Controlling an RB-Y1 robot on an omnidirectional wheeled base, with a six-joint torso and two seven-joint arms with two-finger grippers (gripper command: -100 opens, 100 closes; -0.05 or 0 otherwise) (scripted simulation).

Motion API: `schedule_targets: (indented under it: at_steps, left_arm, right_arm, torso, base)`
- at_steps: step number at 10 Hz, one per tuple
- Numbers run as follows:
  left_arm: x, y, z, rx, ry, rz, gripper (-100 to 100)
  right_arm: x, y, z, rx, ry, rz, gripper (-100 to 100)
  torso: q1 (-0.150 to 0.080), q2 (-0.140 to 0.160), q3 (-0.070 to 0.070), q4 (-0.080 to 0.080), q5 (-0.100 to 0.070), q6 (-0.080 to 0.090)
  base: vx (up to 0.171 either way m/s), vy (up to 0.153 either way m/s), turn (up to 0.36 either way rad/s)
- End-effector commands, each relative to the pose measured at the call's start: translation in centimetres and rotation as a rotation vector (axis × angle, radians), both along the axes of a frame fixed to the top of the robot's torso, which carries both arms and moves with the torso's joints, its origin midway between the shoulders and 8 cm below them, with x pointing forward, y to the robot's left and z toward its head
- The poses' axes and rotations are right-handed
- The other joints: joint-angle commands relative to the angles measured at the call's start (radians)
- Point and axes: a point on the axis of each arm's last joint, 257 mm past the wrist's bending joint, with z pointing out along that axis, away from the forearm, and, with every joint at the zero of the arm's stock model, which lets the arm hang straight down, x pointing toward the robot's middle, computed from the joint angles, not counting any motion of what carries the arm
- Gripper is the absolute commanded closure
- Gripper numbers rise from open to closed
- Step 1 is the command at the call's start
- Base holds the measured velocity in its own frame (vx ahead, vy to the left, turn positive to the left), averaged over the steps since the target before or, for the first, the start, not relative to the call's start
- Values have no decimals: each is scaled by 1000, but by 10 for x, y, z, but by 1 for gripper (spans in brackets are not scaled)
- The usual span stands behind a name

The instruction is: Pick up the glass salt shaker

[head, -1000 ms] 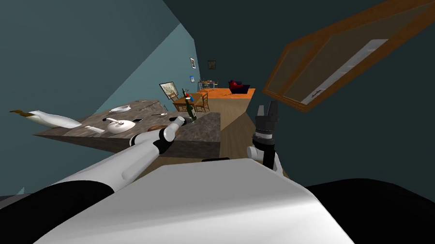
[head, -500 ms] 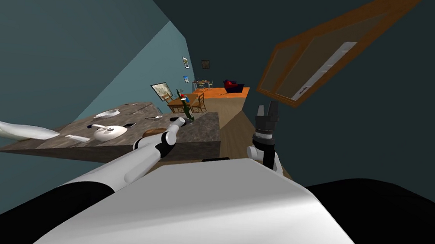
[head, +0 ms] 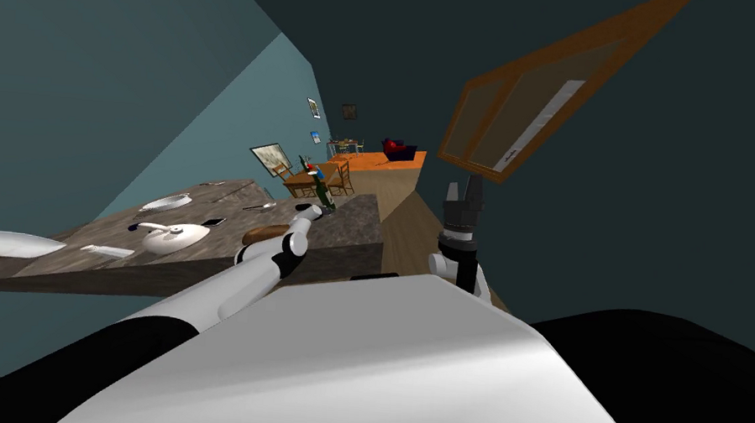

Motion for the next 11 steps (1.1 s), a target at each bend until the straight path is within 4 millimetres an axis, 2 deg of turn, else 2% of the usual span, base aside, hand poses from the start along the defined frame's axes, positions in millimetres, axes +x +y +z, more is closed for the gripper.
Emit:
schedule_targets:
  at_steps: [1,11]
  left_arm:
    - [-1,4,0,0,3,18,-100]
    - [-15,28,-2,-3,-1,128,-100]
  right_arm:
    - [0,0,0,0,0,0,0]
    - [0,0,0,0,0,0,0]
  torso:
    - [0,0,0,0,0,0]
    - [1,0,0,0,0,-1]
  base:
    - [-18,51,-132]
    - [-17,41,-88]
